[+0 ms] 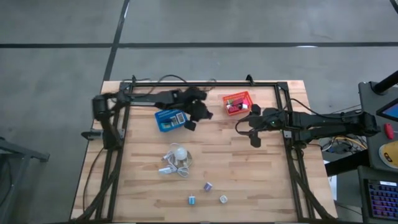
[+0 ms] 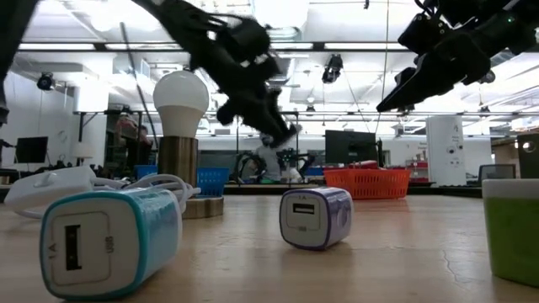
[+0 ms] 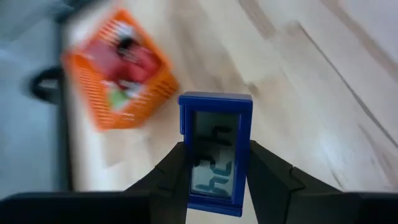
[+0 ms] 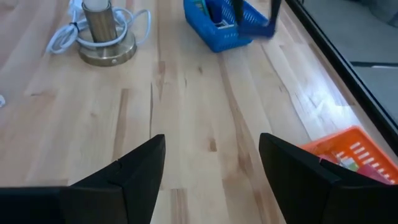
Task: Pick & Place Office items
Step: Put the blue timer into the blue bin
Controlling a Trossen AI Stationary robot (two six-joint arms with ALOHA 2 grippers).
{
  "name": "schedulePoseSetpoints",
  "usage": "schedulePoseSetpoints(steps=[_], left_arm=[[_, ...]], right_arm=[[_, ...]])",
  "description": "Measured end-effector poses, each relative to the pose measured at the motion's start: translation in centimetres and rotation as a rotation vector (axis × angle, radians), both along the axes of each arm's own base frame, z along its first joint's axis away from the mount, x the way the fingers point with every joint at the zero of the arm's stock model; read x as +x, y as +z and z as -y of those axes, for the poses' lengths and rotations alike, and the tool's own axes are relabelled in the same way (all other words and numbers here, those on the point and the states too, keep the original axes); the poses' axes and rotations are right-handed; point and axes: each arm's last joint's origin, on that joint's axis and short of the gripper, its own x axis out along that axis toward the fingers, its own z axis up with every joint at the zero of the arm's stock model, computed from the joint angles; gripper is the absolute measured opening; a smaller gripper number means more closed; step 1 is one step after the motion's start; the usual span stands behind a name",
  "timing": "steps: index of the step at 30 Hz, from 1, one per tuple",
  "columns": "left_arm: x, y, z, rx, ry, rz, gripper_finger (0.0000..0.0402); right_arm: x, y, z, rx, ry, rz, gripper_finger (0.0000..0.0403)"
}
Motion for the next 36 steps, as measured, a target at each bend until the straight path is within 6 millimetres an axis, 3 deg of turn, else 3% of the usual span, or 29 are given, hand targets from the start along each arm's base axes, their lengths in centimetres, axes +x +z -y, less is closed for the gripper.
schedulePoseSetpoints(steps=[9, 16, 25, 36], left_arm=[[-7.0, 2.9, 1.4, -0.018, 0.178, 0.234, 0.0121], [-11.1, 2.2, 2.6, -0.062, 0.354, 0.245, 0.0121], [-12.8, -0.9, 3.0, -0.137, 0.474, 0.153, 0.0121], [-13.3, -1.9, 3.1, -0.189, 0.531, 0.119, 0.0121]], right_arm=[[0.1, 0.0, 0.0, -0.008, 0.008, 0.020, 0.0256], [0.2, -0.1, 0.0, -0.003, 0.022, 0.040, 0.0254], [0.1, -0.2, 0.0, -0.002, 0.022, 0.040, 0.0252], [0.1, -0.2, 0.0, -0.002, 0.022, 0.040, 0.0249]])
